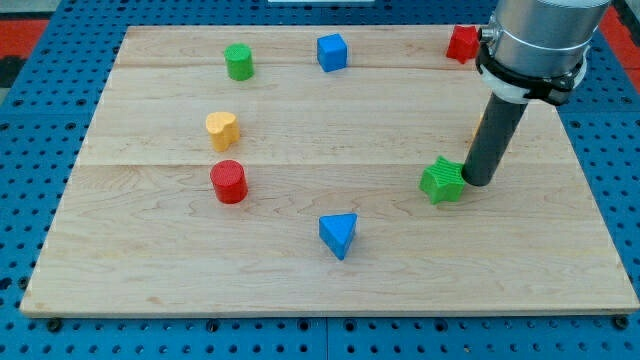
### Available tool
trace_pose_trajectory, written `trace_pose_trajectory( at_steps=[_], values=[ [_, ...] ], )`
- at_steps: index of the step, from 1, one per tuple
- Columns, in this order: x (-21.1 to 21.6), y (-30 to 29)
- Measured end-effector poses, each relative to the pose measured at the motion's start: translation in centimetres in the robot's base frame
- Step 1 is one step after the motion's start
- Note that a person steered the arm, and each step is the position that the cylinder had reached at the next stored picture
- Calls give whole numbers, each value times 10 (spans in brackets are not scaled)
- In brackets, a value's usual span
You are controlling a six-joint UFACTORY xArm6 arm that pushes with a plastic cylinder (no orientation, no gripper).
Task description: Place your hand to the left of the hexagon
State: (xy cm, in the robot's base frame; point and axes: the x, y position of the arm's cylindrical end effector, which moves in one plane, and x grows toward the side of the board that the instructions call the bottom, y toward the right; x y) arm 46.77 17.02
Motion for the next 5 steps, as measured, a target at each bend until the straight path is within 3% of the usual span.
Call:
trace_pose_trajectory(
  at_steps=[5],
  values=[
    [-26,-4]
  ],
)
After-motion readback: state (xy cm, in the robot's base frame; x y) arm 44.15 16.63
